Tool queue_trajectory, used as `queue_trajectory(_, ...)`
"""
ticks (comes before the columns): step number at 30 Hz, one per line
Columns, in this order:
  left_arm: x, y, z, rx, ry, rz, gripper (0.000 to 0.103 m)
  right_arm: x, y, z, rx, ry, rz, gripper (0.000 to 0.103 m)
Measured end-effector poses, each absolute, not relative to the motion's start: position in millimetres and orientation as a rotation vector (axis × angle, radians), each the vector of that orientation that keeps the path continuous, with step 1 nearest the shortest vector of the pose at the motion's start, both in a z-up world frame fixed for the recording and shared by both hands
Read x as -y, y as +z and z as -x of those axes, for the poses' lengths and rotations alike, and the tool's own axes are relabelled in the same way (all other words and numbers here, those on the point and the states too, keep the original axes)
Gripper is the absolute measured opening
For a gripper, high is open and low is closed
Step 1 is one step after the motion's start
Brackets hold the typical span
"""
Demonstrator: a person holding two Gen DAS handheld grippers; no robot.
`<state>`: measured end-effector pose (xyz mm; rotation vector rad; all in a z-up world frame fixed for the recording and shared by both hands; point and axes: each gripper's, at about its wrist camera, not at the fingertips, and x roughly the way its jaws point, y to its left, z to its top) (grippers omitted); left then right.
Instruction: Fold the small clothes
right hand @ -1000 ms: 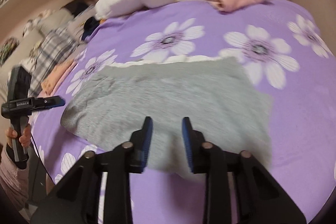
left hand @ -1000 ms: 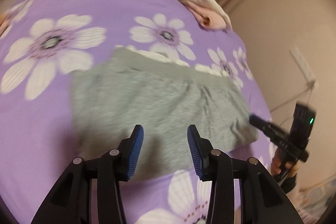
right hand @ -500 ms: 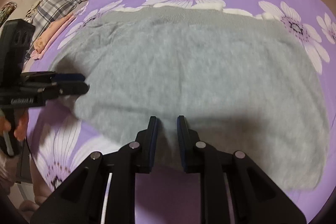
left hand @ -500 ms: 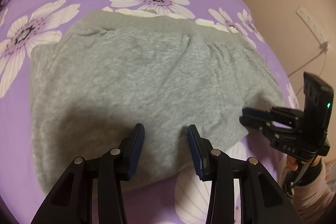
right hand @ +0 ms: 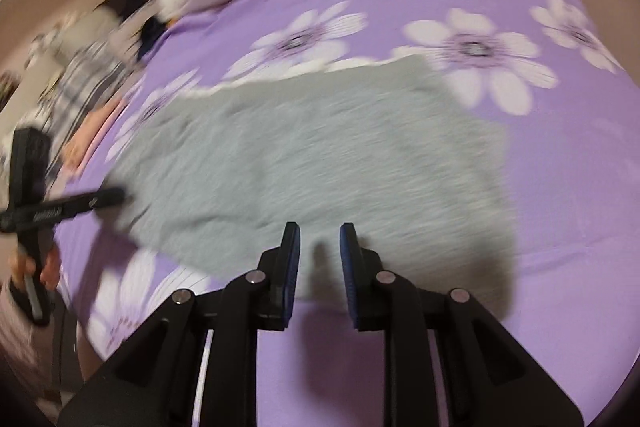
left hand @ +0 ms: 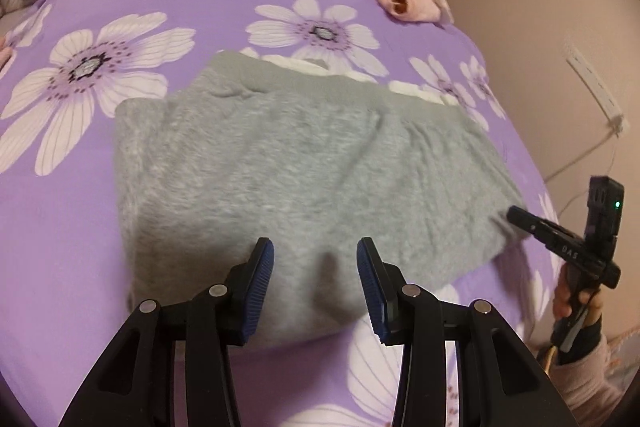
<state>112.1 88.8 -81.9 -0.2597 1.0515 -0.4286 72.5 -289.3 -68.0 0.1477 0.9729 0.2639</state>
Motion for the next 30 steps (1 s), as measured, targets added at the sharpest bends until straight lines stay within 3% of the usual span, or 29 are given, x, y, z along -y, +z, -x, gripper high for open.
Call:
queue_trajectory(13, -111, -104, -102, -1.06, -0.388, 0.42, 0.041, 326, -99, -42, -1.005, 0.185, -0.287, 0.018)
queue_trajectory(14, -113, -102, -98, -1.057, -0.389, 0.433, 0.041, 325, -97, -39, -1.001, 0.187, -0.297, 0.021)
queue_trajectory(18, -125, -95, -67, -1.033, -0.4, 0.501, 0.049, 317, -88, -16, -0.961, 0.245, -0.319, 0.055)
queue_trajectory(19, -128, -94, -62, -1.03, -0.404, 0.52, 0.051, 313, -85, -11, -0.956, 0.256, -0.302, 0.057)
queue_trajectory(24, -146, -86, -37, -1.013, -0.419, 0.612, 0.051, 301, -71, 1, -0.925, 0.318, -0.288, 0.059)
queue_trajectory(27, -161, -82, -27, -0.971, -0.397, 0.692, 0.068, 293, -65, 4, -0.906, 0.354, -0.323, 0.063)
queue_trajectory(30, -174, -83, -24, -0.94, -0.386, 0.765, 0.07, 281, -62, 5, -0.902, 0.386, -0.328, 0.064)
